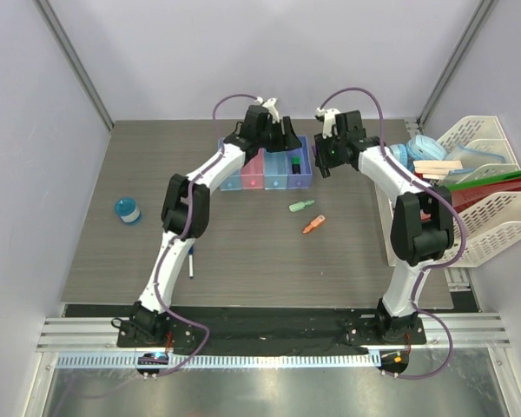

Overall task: Sort the stationery into containers
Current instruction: Place the pen in the storage box.

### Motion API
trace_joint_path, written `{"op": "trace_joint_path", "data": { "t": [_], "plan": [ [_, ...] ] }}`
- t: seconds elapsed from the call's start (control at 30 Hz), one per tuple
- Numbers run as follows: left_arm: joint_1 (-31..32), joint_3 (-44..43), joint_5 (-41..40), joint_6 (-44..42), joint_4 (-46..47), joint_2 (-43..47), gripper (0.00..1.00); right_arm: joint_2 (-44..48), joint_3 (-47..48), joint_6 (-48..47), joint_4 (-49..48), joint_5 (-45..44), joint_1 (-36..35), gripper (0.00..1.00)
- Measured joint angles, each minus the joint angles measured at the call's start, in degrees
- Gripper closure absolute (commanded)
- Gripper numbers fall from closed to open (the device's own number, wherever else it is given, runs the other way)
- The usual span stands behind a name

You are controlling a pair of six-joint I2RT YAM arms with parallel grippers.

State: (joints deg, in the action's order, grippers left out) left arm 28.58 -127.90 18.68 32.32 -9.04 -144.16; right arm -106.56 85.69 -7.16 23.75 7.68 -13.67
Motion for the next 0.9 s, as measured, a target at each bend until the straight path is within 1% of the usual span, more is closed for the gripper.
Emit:
{"op": "trace_joint_path", "data": {
  "t": [0.1,0.17,0.23,0.37,0.47,0.53,0.57,0.7,0.77,0.8,0.87,0.9],
  "plan": [
    [-1.03,0.07,0.11,-1.16,-1.79,1.38,0.38,-1.73,3.43,0.33,-0.37,0.39,0.00,0.96],
    [-1.95,1.84,0.07,-2.73,-3.67,4.24,0.35,-3.10,5.46,0.63,-0.68,0.92,-0.02,0.96],
    [-2.99,6.36,-0.35,-6.25,-4.87,9.51,0.34,-4.87,7.72,1.05,-0.92,1.51,-0.04,0.97],
    [-4.85,18.62,-2.67,-15.74,-8.02,23.91,0.34,-9.16,12.31,1.60,-1.29,2.84,-0.37,0.96],
    [-6.29,26.29,-4.31,-23.85,-10.80,33.48,0.39,-12.50,15.43,1.99,-1.49,3.89,-0.98,0.97],
    [-6.86,28.72,-5.53,-27.34,-13.44,36.35,0.46,-14.49,17.40,2.43,-1.62,4.68,-1.51,0.97],
    [-7.17,29.81,-6.10,-29.73,-15.52,37.13,0.46,-15.47,18.43,2.62,-1.53,5.07,-1.75,0.97],
    [-7.98,33.79,-8.15,-34.56,-22.18,36.98,0.44,-18.99,22.80,3.32,-1.86,6.34,-2.38,0.97],
    [-8.26,36.81,-8.70,-35.91,-24.24,36.98,0.42,-20.24,24.26,3.65,-2.38,6.84,-2.54,0.89],
    [-8.39,38.93,-9.05,-36.44,-24.85,36.98,0.42,-20.61,24.50,3.74,-2.60,7.04,-2.58,0.79],
    [-8.46,42.05,-9.68,-37.33,-26.03,36.98,0.40,-21.18,24.57,3.87,-2.89,7.50,-2.62,0.71],
    [-8.48,43.32,-9.99,-37.64,-26.91,36.98,0.40,-21.49,24.55,3.85,-2.91,7.67,-2.60,0.61]
  ]
}}
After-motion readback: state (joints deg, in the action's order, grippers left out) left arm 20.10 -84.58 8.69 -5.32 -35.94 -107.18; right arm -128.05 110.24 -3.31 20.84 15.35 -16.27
